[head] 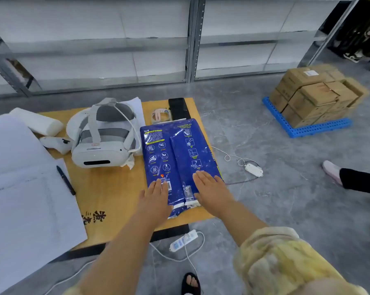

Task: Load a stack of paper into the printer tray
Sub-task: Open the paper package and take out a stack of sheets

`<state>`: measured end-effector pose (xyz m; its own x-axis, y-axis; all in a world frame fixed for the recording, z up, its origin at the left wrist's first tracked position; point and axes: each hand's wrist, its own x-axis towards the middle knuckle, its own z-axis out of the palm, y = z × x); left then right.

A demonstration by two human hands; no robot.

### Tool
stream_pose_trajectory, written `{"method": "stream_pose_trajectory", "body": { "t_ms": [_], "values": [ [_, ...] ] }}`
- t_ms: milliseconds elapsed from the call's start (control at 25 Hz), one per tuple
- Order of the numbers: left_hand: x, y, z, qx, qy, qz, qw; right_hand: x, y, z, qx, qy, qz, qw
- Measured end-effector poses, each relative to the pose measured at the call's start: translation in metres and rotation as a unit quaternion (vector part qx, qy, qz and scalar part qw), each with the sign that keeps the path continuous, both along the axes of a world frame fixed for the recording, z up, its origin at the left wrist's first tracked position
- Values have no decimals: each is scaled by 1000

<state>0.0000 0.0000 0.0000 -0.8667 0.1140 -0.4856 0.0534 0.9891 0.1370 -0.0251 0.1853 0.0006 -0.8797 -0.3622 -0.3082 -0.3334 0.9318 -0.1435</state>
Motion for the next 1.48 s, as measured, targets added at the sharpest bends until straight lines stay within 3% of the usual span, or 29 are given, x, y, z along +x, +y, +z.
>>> {"method": "stream_pose_trajectory", "body": {
  "t_ms": [280, 520, 680, 800, 1040, 1120, 1280, 1480],
  "values": [
    [-7, 8, -19, -25, 7, -38, 999, -11, -14, -25, -24, 66, 35, 997],
    [-11, 10, -19, -19, 6, -26, 999, -18, -19, -18, -61, 29, -19, 998],
    [-12, 9, -21, -8, 8, -23, 1000, -20, -21, -19, -34, 45, 0, 998],
    [-11, 8, -22, -4, 10, -27, 1000, -3, -9, -22, -5, 89, 68, 994],
    [-12, 8, -21, 9, 8, -25, 1000, 61, 28, -51, 48, 27, 123, 991],
    [-11, 8, -21, 9, 7, -23, 1000, 67, 29, -57, 22, 35, 97, 994],
    [-10, 8, -21, 12, 10, -18, 1000, 48, 8, -48, -103, 146, -9, 984],
    [-10, 7, -21, 14, 11, -21, 1000, 32, -12, -42, -96, 167, -1, 981]
  ]
}}
